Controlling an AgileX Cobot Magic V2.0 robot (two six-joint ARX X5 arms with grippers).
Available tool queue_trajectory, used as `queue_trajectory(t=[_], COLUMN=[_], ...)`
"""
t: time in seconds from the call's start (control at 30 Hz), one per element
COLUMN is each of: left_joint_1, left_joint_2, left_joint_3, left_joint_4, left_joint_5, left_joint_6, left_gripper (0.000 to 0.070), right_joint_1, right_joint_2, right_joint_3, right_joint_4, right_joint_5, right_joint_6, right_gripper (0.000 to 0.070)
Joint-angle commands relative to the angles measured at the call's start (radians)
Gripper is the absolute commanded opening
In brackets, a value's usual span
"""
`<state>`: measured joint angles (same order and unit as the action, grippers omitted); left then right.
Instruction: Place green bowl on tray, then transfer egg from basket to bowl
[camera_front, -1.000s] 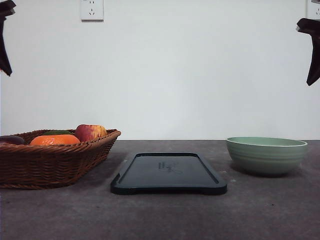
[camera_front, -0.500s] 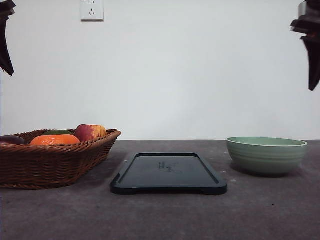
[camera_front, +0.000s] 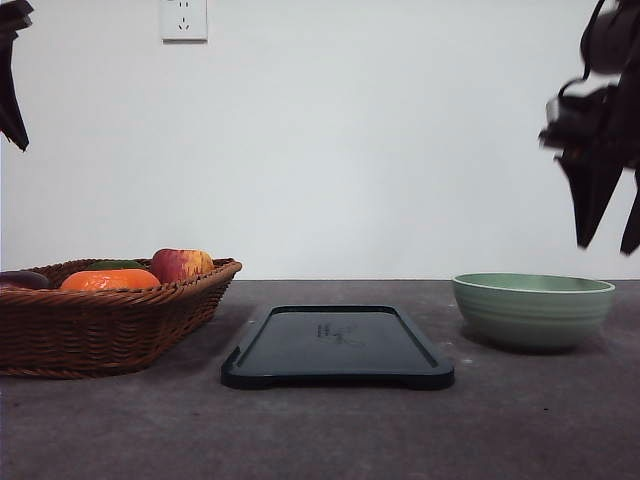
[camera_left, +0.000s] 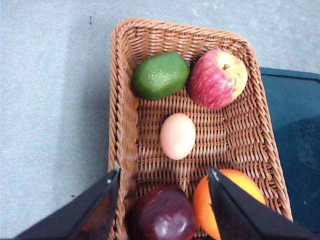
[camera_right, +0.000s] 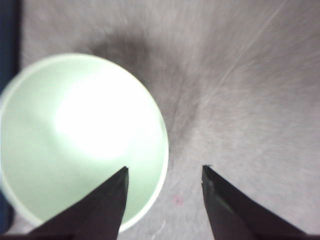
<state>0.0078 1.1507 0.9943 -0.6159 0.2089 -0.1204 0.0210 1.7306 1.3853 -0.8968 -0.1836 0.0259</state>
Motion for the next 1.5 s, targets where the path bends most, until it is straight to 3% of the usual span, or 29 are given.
queue_trajectory(t=[0.0,0.13,0.3,0.47,0.63,0.93,1.17,1.47], left_joint_1=[-0.003,-0.005,-0.005,-0.005,-0.005,-0.008,-0.008,-0.008], left_joint_2=[0.006,0.006,0.006,0.006,0.006,0.006,0.006,0.006], left_joint_3=[0.025,0.025,0.025,0.025,0.025,0.025,0.025,0.025], left_joint_4=[0.010,0.011,0.011,0.011,0.011,0.023,0.039,0.038], left_joint_5=[0.003,0.003,0.003,0.003,0.003,0.003,0.003,0.003], left_joint_6=[-0.001,-0.001,-0.001,-0.001,-0.001,-0.002,-0.004,-0.004], left_gripper=[0.0350,0.0350,0.0350,0.0350,0.0350,0.0350,0.0350,0.0350], right_joint_1=[0.005,0.011,0.015,0.015,0.018,0.141,0.281,0.401], right_joint_2=[0.039,0.090,0.127,0.129,0.129,0.133,0.176,0.290], right_joint_3=[0.021,0.021,0.021,0.034,0.136,0.411,0.503,0.508], right_joint_4=[0.012,0.026,0.029,0.011,-0.118,-0.317,-0.311,-0.173], right_joint_5=[0.000,0.002,0.021,0.031,0.030,0.023,0.000,-0.001], right_joint_6=[-0.012,-0.012,-0.012,-0.006,-0.004,-0.003,0.026,0.086], right_gripper=[0.0278,0.0236,0.0004,0.0000,0.0000,0.0000,0.0000,0.0000])
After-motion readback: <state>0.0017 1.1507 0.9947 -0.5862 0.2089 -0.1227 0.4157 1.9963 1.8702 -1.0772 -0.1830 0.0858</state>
